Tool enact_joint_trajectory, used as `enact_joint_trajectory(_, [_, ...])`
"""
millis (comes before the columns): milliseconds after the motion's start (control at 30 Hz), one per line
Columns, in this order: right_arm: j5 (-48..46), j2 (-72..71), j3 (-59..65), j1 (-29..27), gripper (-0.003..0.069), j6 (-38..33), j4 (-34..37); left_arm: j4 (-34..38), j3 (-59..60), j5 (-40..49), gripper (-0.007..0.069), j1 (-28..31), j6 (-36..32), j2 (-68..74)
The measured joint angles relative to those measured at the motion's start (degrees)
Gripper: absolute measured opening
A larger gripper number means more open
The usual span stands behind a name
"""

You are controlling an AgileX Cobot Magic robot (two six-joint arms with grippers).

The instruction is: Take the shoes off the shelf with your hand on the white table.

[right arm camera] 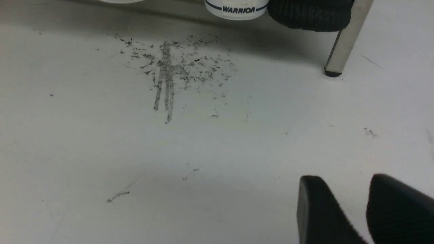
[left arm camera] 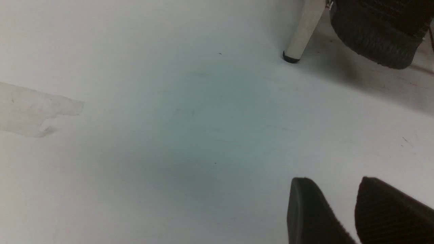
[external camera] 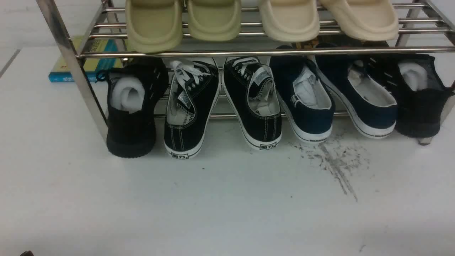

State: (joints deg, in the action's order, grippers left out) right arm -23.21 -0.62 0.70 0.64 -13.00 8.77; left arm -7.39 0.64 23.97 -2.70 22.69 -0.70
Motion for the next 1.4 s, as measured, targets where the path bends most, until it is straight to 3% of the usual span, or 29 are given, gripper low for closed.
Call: enact_joint_trajectory(1400, [0.30, 0.00, 0.00, 0.00, 0.0240, 0.86, -1.03, 0.00, 0.00, 0.00, 0.0242, 0.00, 0.00, 0.00])
